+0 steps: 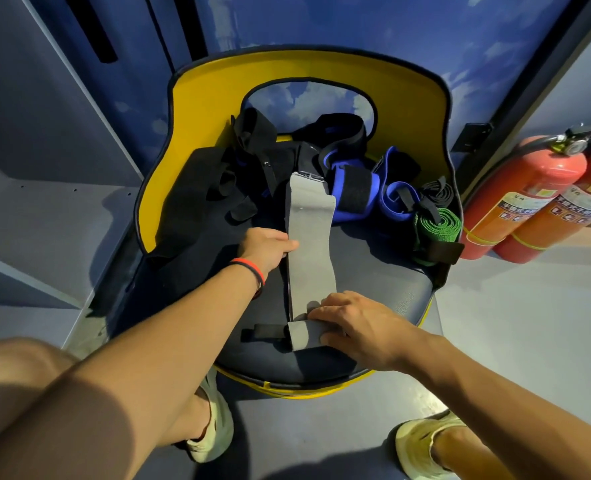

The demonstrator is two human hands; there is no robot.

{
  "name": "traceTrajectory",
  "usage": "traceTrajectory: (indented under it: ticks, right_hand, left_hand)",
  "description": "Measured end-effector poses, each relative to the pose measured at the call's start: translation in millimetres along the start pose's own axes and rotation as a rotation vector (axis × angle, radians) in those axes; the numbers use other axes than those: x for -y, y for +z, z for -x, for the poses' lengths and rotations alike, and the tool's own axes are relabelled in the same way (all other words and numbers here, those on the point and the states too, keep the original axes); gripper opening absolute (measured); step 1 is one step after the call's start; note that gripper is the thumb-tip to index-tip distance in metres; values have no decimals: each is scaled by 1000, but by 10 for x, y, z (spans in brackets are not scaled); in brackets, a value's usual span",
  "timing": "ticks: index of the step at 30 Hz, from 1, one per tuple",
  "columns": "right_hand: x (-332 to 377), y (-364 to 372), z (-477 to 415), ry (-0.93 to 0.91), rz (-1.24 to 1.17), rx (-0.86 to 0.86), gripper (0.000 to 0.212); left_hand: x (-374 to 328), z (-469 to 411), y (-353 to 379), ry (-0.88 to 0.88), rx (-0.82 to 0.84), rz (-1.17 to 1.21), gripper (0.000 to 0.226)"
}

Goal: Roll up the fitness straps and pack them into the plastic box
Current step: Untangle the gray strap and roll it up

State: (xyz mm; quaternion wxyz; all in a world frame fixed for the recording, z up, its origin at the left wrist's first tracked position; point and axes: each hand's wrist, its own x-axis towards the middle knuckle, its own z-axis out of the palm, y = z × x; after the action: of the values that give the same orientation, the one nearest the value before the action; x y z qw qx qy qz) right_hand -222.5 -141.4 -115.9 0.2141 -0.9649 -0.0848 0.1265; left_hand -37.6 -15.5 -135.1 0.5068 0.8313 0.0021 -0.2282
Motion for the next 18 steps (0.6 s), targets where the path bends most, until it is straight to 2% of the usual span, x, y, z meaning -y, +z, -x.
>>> traceTrajectory:
  ticks: [7,13,16,18]
  right_hand:
    - [65,167,53,78,-9,-117,42]
    - [91,264,76,139,12,-171,42]
    - [77,263,45,158,-12,-165,40]
    - [57,250,4,171,-12,-162,39]
  left_hand:
    - [141,-36,25,67,-106,60,23]
    - [163,-90,31,10,-129,147,27]
    - [138,-89,23,25,-122,106,15]
    - [101,-83,16,46,-136,39,20]
